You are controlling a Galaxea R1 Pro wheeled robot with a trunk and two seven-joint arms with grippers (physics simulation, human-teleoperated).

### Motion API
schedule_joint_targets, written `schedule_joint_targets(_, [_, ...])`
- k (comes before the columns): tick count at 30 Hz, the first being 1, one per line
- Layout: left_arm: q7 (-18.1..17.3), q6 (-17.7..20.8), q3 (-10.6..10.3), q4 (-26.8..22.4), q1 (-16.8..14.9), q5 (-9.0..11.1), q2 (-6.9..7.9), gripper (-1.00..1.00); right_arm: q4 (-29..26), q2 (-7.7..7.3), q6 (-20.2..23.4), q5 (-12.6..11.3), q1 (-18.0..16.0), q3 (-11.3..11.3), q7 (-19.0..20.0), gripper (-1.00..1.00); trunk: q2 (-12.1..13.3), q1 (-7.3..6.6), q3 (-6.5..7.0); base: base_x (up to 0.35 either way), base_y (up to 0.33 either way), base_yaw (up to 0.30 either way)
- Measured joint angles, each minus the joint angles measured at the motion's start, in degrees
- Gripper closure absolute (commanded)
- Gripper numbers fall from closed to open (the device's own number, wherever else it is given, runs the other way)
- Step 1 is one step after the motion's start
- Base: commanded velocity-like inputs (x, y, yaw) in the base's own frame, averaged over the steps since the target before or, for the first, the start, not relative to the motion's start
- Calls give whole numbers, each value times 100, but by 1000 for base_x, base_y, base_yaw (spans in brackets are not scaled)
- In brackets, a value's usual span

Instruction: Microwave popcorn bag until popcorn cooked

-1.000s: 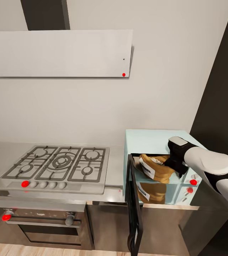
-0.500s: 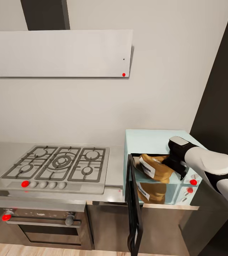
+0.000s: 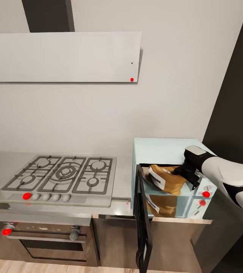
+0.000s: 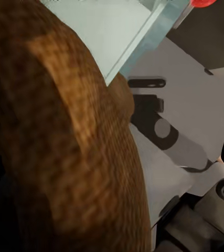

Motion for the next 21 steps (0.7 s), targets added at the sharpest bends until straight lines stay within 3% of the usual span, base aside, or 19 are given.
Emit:
schedule_joint_targets(10, [0, 0, 0, 0, -1, 0, 0, -100, 3, -3, -6, -2, 0, -1, 25, -100, 0, 0, 0, -69, 0, 0])
schedule_joint_targets(15, [0, 0, 0, 0, -1, 0, -1, -100, 1, -3, -1, 0, 0, -1, 273, -100, 0, 0, 0, -3, 0, 0])
schedule_joint_targets(21, [0, 0, 0, 0, -1, 0, 0, -100, -2, -3, -1, 1, 0, 1, 301, -100, -1, 0, 20, 0, 0, 0])
